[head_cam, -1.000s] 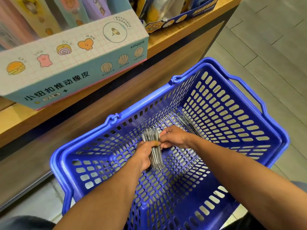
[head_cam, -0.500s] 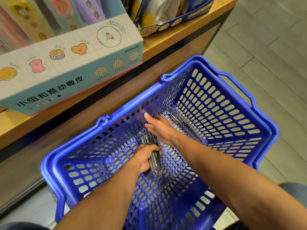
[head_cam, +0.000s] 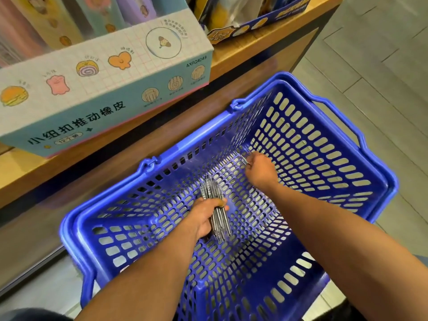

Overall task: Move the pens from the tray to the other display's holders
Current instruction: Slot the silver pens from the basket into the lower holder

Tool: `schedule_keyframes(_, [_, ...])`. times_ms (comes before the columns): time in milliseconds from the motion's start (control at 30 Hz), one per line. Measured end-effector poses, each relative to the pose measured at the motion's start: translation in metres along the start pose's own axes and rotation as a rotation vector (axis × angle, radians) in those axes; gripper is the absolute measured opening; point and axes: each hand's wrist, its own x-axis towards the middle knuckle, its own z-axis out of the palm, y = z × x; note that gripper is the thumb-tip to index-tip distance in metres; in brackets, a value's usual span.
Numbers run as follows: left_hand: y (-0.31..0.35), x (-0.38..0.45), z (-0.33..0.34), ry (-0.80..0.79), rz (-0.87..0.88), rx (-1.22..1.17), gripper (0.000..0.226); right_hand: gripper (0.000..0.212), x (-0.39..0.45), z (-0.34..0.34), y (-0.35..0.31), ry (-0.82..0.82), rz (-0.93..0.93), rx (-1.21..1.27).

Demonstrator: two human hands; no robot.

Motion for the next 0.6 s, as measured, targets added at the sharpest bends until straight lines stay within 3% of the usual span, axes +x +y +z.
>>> schedule_keyframes(133, [0.002, -0.001, 0.000, 0.016, 0.006, -0.023, 0.013, 0.041, 0.000, -0.002, 0.024, -0.113, -0.020, -0.386])
schedule_keyframes(200, [0.003, 0.000, 0.000, 0.020, 0.005, -0.039, 0.019, 0.054, -0.001, 0.002, 0.030, -0.178, -0.035, -0.455])
schedule_keyframes(267, [0.002, 0.002, 0.000, 0.025, 0.009, -0.055, 0.022, 0.050, -0.003, 0.004, 0.030, -0.248, -0.056, -0.457])
schedule_keyframes(367, [0.001, 0.005, 0.000, 0.047, 0.009, -0.090, 0.017, 0.018, -0.005, 0.000, 0.020, -0.404, -0.093, -0.234])
schedule_keyframes(467, [0.001, 0.004, 0.000, 0.026, 0.017, -0.125, 0.014, 0.009, -0.017, -0.008, 0.000, -0.722, -0.101, 0.167])
schedule_keyframes(533, [0.002, 0.000, 0.000, -0.041, 0.023, -0.159, 0.035, 0.012, -0.029, -0.009, -0.012, -0.849, -0.122, 0.307])
schedule_keyframes(600, [0.005, -0.005, 0.002, -0.135, 0.027, -0.193, 0.055, 0.012, -0.039, -0.001, -0.021, -0.854, -0.147, 0.337])
